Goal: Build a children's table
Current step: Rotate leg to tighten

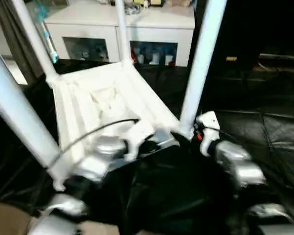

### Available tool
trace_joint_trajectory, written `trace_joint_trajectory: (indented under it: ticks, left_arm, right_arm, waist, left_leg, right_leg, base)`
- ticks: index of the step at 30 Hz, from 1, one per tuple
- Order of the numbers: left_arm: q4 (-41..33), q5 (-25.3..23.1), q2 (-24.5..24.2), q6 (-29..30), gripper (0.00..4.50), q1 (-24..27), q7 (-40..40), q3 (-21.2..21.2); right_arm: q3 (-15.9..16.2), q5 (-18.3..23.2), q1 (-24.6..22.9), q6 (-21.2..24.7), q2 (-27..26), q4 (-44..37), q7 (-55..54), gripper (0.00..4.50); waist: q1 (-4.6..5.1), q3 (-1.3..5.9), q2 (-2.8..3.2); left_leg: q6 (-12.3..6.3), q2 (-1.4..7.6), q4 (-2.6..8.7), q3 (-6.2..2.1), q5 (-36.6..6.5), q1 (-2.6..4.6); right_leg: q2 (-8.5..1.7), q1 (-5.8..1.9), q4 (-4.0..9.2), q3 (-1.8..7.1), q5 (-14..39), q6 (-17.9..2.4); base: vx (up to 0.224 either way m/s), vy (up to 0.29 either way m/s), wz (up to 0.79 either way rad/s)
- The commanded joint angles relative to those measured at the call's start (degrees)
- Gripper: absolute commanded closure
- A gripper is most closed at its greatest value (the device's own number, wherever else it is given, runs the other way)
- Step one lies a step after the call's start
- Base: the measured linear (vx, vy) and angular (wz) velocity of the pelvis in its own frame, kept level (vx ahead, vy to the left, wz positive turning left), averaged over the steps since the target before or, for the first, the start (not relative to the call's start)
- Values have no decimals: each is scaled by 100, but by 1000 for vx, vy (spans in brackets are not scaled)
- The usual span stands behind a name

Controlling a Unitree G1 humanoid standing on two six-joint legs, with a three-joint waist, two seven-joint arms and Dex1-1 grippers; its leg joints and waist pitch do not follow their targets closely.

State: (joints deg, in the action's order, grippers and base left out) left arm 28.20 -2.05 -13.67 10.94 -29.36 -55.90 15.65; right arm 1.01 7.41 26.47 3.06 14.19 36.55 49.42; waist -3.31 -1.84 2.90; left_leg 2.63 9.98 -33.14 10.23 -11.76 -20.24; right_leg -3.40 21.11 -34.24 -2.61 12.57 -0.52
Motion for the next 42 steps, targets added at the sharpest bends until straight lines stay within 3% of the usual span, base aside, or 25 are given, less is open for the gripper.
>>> trace_joint_trajectory:
  ticks: [1, 2, 3, 4, 6, 8, 11, 12, 14, 17, 21, 23, 25, 26, 27, 28, 29, 30, 34, 37, 38, 42]
  left_arm:
    - [-299, 239, -123, -91, 450, 112, -833, 330]
    - [-424, 281, -332, -42, 450, 148, -1177, 382]
    - [-424, 281, -332, -42, 450, 148, -1177, 382]
    - [-446, 289, -445, -21, 450, 144, -1323, 388]
    - [-428, 316, -562, -40, 450, 124, -1484, 371]
    - [-394, 316, -653, -53, 450, 100, -1584, 370]
    - [-328, 283, -741, -110, 450, 85, -1645, 374]
    - [-308, 289, -769, -128, 450, 78, -1649, 368]
    - [-312, 309, -773, -115, 450, 75, -1602, 334]
    - [-304, 306, -758, -109, 450, 68, -1561, 301]
    - [-170, 271, -565, -97, 450, 50, -1076, 142]
    - [-34, 241, -403, -62, 450, 10, -693, 36]
    - [118, 169, -268, -19, 450, -54, -356, -11]
    - [250, 95, -144, -8, 450, -113, -58, -35]
    - [250, 95, -144, -8, 450, -113, -58, -35]
    - [360, 35, -24, 15, 450, -170, 194, -54]
    - [497, -31, 170, 63, 450, -260, 562, -90]
    - [586, -36, 376, 155, 450, -347, 843, -133]
    - [698, -14, 767, 221, 450, -488, 1245, -180]
    - [663, -6, 906, 208, 450, -499, 1237, -116]
    - [613, 4, 920, 187, 450, -484, 1146, -79]
    - [466, 7, 748, 109, 450, -407, 790, -6]
  right_arm:
    - [550, 142, -134, 260, 58, -196, 1027, 64]
    - [559, 193, -169, 320, 258, -315, 1385, 64]
    - [559, 193, -169, 320, 258, -315, 1385, 64]
    - [567, 177, -172, 304, 364, -331, 1553, 64]
    - [600, 140, -163, 283, 481, -316, 1716, 64]
    - [662, 35, -156, 164, 567, -264, 1805, 79]
    - [698, 30, -136, 151, 572, -228, 1842, 100]
    - [705, 93, -134, 214, 558, -268, 1896, 107]
    - [715, 180, -144, 345, 539, -340, 2001, 123]
    - [730, 214, -162, 398, 539, -370, 2086, 148]
    - [602, 321, -259, 361, 331, -344, 1777, 171]
    - [510, 186, -265, 233, 149, -215, 1158, 176]
    - [425, -71, -206, 104, -25, 27, 347, 177]
    - [338, -161, -164, 66, -172, 216, -180, 177]
    - [338, -161, -164, 66, -172, 216, -180, 177]
    - [241, -199, -124, 64, -315, 380, -643, 177]
    - [98, -180, -64, 124, -541, 580, -1202, 178]
    - [48, -185, -7, 159, -748, 714, -1593, 178]
    - [261, -347, 68, 107, -1127, 758, -1795, 178]
    - [426, -356, 93, -66, -1283, 691, -1544, 178]
    - [485, -337, 100, -93, -1287, 644, -1375, 122]
    - [620, -296, 54, -121, -1054, 442, -841, 98]
  waist:
    - [-63, 289, -79]
    - [-68, 328, -67]
    - [-88, 363, -60]
    - [-105, 398, -92]
    - [-164, 394, -83]
    - [-218, 397, -81]
    - [-207, 327, -67]
    - [-193, 295, -88]
    - [-186, 265, -90]
    - [-185, 269, -114]
    - [-196, 301, -121]
    - [-180, 284, -137]
    - [-148, 237, -141]
    - [-103, 164, -151]
    - [-103, 164, -151]
    - [-81, 166, -174]
    - [-51, 143, -157]
    - [-17, 136, -179]
    - [4, 134, -193]
    - [-16, 151, -200]
    - [-16, 156, -182]
    - [-18, 163, -180]
  left_leg:
    - [-603, 347, 343, -137, -455, -55]
    - [-779, 334, 277, -112, -72, -59]
    - [-884, 333, 234, -110, 138, -44]
    - [-1174, 315, 157, -102, 643, -83]
    - [-1258, 305, 112, -102, 665, -108]
    - [-1220, 335, 120, -114, 487, -107]
    - [-1013, 376, 195, -124, -61, -95]
    - [-817, 389, 240, -116, -374, -70]
    - [-625, 387, 277, -110, -669, -59]
    - [-488, 383, 289, -111, -674, -56]
    - [-570, 371, 254, -106, -371, -73]
    - [-570, 362, 264, -105, -430, -71]
    - [-425, 358, 312, -109, -773, -47]
    - [-130, 352, 391, -139, -1341, -7]
    - [-130, 352, 391, -139, -1341, -7]
    - [-5, 344, 407, -158, -1576, 23]
    - [80, 352, 440, -167, -1708, 46]
    - [153, 341, 458, -185, -1862, 72]
    - [88, 330, 460, -190, -1976, 87]
    - [-38, 329, 456, -173, -1700, 40]
    - [-85, 331, 454, -162, -1576, 23]
    - [-167, 328, 447, -152, -1415, 5]
  right_leg:
    - [-516, -237, 326, 244, 205, -1401]
    - [-486, -226, 235, 238, -635, -1526]
    - [-489, -226, 182, 237, -1093, -1586]
    - [-464, -200, 72, 215, -2165, -1700]
    - [-464, -167, 37, 206, -2429, -1689]
    - [-464, -145, 45, 182, -2134, -1649]
    - [-487, -127, 142, 177, -1001, -1648]
    - [-488, -122, 201, 193, -345, -1634]
    - [-503, -124, 255, 216, 185, -1591]
    - [-503, -134, 257, 237, 264, -1538]
    - [-513, -140, 205, 240, -237, -1558]
    - [-510, -129, 227, 235, -187, -1558]
    - [-525, -107, 308, 241, 417, -1506]
    - [-550, -101, 413, 253, 1554, -1315]
    - [-550, -101, 413, 253, 1554, -1315]
    - [-567, -112, 461, 260, 2059, -1167]
    - [-563, -78, 485, 273, 2313, -1071]
    - [-556, -66, 513, 268, 2481, -1001]
    - [-565, -42, 557, 299, 2601, -899]
    - [-564, -70, 534, 317, 2266, -941]
    - [-557, -83, 514, 315, 2010, -1001]
    - [-552, -106, 492, 307, 1748, -1088]
  base:
    - [75, -22, -1]
    - [75, -22, -1]
    - [82, -18, 4]
    - [69, -15, 5]
    - [34, -8, 2]
    - [0, 0, 0]
    - [0, 0, 0]
    - [0, 0, 0]
    - [0, 0, 0]
    - [0, 0, 0]
    - [0, 0, 0]
    - [0, 0, 0]
    - [0, 0, 0]
    - [0, 0, 0]
    - [0, 0, 0]
    - [0, 0, 0]
    - [0, 0, 0]
    - [0, 0, 0]
    - [0, 0, 0]
    - [0, 0, 0]
    - [0, 0, 0]
    - [0, 0, 0]
